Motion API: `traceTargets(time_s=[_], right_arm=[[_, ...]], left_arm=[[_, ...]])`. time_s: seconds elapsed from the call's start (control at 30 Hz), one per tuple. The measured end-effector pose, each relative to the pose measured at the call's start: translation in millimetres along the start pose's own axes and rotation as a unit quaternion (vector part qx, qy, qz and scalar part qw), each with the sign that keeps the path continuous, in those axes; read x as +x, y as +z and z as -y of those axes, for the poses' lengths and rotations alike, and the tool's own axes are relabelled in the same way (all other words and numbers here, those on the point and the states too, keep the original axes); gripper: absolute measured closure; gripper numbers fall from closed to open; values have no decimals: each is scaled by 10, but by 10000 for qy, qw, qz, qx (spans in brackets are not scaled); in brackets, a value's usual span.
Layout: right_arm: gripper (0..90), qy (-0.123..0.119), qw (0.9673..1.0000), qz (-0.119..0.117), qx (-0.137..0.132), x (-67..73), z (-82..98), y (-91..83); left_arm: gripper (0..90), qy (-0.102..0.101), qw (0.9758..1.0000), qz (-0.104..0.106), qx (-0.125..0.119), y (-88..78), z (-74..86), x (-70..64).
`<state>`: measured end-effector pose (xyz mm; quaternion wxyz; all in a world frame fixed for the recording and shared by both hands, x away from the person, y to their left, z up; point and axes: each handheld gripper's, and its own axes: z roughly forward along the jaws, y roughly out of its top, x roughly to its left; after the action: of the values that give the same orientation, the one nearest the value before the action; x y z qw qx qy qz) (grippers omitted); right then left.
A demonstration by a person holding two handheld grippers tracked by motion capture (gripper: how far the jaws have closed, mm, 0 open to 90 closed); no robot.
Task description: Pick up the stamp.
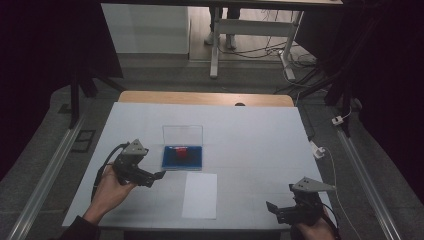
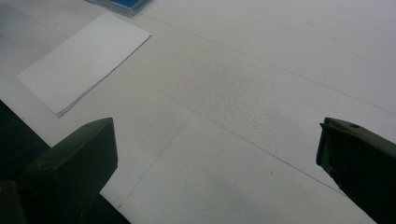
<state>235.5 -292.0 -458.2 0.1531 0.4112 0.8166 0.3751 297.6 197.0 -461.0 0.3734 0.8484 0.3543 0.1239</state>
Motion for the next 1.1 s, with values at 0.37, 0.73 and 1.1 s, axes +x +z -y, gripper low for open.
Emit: traceTargets(time_s=[0.37,0.73,1.1], right_arm=[[0,-7,10000,-19,15,0,0,3],[0,-8,10000,-31,26,-1,0,6],[0,-18,10000,-51,47,-5,0,9]], left_arm=[[1,430,9988,79,228,303,-203,100],[4,861,9946,336,475,580,-376,207],[120,1249,9889,391,709,816,-495,323]])
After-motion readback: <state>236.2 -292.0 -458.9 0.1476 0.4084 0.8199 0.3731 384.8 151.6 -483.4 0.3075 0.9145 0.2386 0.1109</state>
